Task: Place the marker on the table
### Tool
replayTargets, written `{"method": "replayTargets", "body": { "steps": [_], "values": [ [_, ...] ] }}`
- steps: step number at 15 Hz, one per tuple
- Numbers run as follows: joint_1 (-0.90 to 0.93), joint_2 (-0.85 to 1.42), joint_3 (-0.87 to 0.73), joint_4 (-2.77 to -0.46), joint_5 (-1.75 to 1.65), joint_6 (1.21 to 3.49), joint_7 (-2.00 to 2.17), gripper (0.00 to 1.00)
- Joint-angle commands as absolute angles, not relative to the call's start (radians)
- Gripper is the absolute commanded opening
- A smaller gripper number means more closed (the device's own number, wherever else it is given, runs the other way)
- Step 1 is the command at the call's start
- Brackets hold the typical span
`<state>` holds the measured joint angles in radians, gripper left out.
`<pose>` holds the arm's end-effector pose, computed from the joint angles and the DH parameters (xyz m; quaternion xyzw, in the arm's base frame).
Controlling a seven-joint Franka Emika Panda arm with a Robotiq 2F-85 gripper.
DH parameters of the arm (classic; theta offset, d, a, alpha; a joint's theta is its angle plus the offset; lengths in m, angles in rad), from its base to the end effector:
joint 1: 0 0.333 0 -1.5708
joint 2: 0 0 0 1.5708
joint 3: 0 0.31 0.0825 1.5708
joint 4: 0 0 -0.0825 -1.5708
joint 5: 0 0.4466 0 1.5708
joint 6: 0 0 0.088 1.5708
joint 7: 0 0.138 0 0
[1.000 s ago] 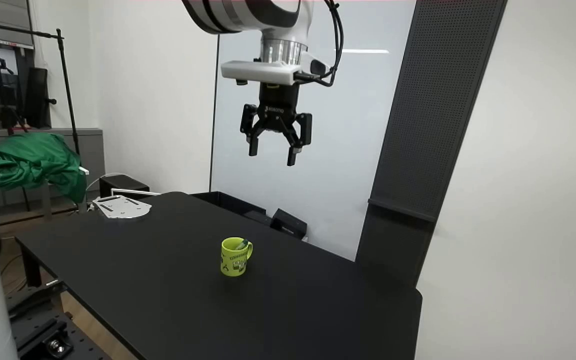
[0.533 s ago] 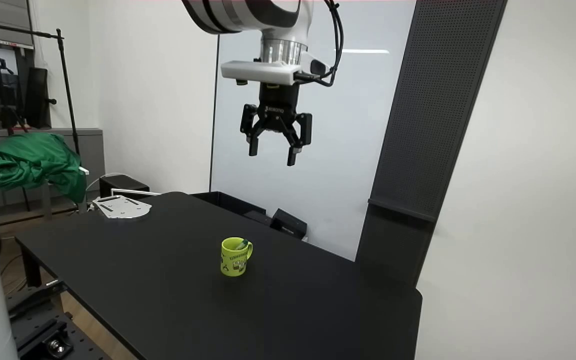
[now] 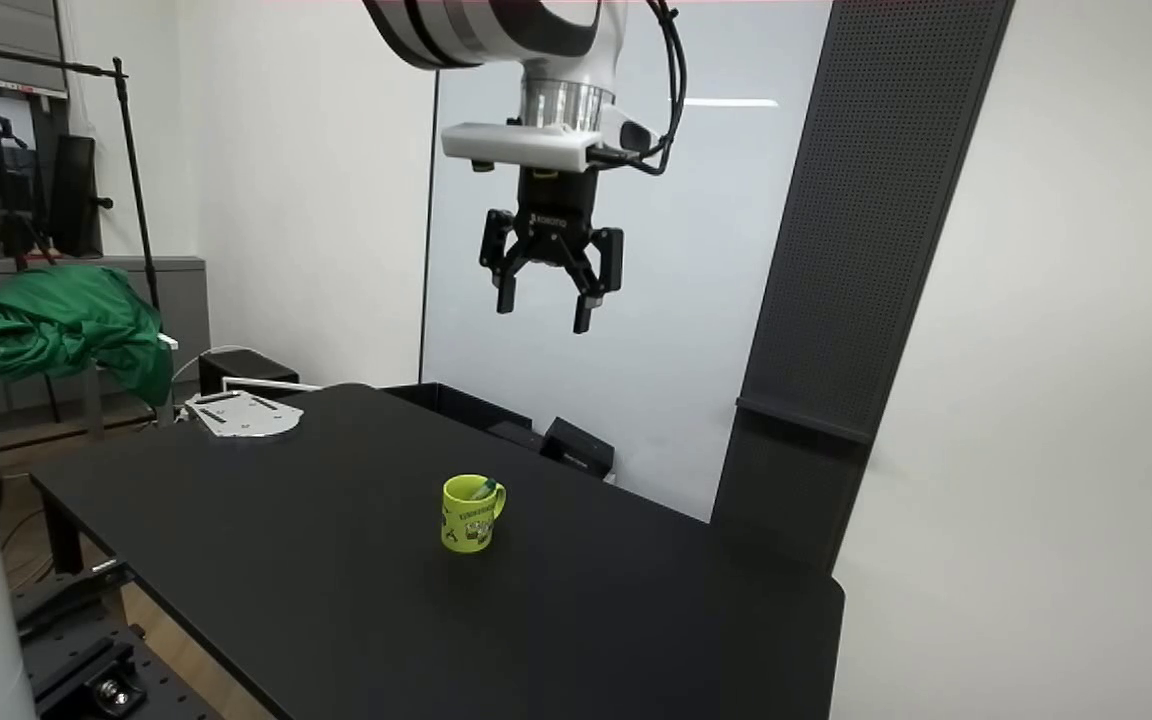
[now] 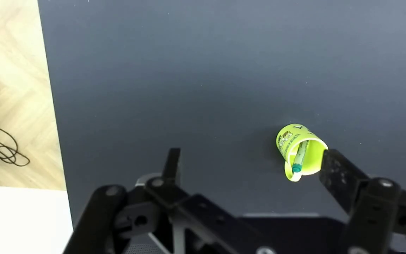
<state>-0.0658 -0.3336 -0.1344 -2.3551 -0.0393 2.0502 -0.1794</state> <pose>0.4960 -0.1029 0.3957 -0.9999 -0.0018 -0.0137 0.0019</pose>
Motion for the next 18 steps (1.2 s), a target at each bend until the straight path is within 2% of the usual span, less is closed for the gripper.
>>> {"method": "replayTargets", "body": {
  "steps": [1,6,18],
  "values": [
    [-0.069,-0.333,-0.131,-2.353,-0.033,2.047,-0.186,1.0],
    [-0.069,-0.333,-0.132,-2.354,-0.032,2.049,-0.187,1.0],
    [-0.019,-0.172,-0.064,-2.287,0.0,2.132,-0.184,1.0]
  ]
}}
